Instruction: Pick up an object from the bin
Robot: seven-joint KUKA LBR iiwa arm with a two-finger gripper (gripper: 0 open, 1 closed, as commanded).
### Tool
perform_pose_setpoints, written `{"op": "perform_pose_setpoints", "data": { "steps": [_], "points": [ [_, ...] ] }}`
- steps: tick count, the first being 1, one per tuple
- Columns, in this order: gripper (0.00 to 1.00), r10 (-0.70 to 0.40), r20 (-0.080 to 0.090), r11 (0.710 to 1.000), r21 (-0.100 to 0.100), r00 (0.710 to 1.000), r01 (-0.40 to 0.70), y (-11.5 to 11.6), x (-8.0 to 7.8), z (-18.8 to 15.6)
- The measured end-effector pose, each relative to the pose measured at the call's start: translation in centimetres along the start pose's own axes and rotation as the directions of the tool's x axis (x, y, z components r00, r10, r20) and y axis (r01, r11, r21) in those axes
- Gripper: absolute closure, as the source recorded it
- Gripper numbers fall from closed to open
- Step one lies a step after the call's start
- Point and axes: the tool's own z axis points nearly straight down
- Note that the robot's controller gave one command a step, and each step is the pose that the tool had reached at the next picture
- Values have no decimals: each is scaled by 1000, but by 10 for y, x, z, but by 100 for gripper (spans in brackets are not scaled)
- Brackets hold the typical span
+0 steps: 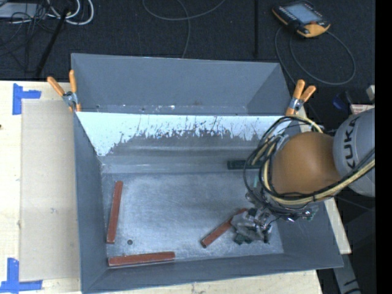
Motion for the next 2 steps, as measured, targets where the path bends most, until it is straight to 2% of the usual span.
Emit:
{"op": "perform_pose_setpoints", "data": {
  "steps": [1, 2],
  "points": [
    [0, -29, 11, 1000, 0, 1000, 29, 16, 28, -3],
    [100, -32, 5, 999, -8, 999, 32, 19, 29, -1]
  ]
}}
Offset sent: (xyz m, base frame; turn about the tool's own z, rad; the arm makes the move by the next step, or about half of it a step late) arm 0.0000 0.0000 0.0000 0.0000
